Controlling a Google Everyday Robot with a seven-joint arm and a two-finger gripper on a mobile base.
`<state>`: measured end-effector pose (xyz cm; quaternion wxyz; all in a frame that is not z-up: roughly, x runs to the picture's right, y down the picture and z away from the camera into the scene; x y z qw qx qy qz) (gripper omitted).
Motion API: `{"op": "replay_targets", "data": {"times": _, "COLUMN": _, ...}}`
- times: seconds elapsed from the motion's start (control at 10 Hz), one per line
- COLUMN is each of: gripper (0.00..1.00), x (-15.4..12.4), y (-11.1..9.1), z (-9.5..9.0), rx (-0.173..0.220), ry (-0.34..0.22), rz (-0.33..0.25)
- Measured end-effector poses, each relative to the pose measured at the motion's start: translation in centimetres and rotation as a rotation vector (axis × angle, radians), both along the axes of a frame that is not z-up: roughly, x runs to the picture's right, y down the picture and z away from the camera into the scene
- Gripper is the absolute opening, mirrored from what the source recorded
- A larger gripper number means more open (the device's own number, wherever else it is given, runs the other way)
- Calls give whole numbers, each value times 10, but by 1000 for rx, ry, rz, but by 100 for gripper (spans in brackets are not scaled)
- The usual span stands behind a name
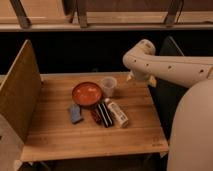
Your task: Place the ceramic cup in the ceramic bowl
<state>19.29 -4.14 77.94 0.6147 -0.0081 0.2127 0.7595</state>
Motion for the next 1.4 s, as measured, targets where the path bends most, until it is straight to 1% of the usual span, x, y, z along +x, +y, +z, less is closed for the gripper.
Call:
{"op": "replay_targets", "data": {"times": 0.2, "gripper": 80, "x": -12, "y": -13, "z": 12, "rx": 31, "ry": -35, "rz": -21}}
{"op": "replay_targets", "data": {"times": 0.3, "gripper": 80, "x": -19, "y": -18, "z": 21, "rx": 44, "ry": -54, "rz": -26}}
{"op": "replay_targets", "data": {"times": 0.4, "gripper": 80, "x": -24, "y": -20, "z": 28, "rx": 50, "ry": -66, "rz": -28}}
{"op": "replay_targets", "data": {"times": 0.5, "gripper": 80, "x": -32, "y": -20, "z": 39, "rx": 51, "ry": -88, "rz": -33}}
{"op": "replay_targets", "data": {"times": 0.8, "gripper": 80, "x": -57, "y": -15, "z": 63, "rx": 33, "ry": -136, "rz": -49}}
{"op": "replay_targets", "data": {"times": 1.0, "gripper": 80, "x": -81, "y": -15, "z": 81, "rx": 16, "ry": -175, "rz": -65}}
{"op": "replay_targets", "data": {"times": 1.2, "gripper": 80, "x": -95, "y": -14, "z": 100, "rx": -7, "ry": -193, "rz": -86}}
{"op": "replay_targets", "data": {"times": 1.3, "gripper": 80, "x": -100, "y": -13, "z": 114, "rx": -24, "ry": -200, "rz": -75}}
{"op": "replay_targets", "data": {"times": 1.4, "gripper": 80, "x": -100, "y": -10, "z": 124, "rx": -38, "ry": -202, "rz": -55}}
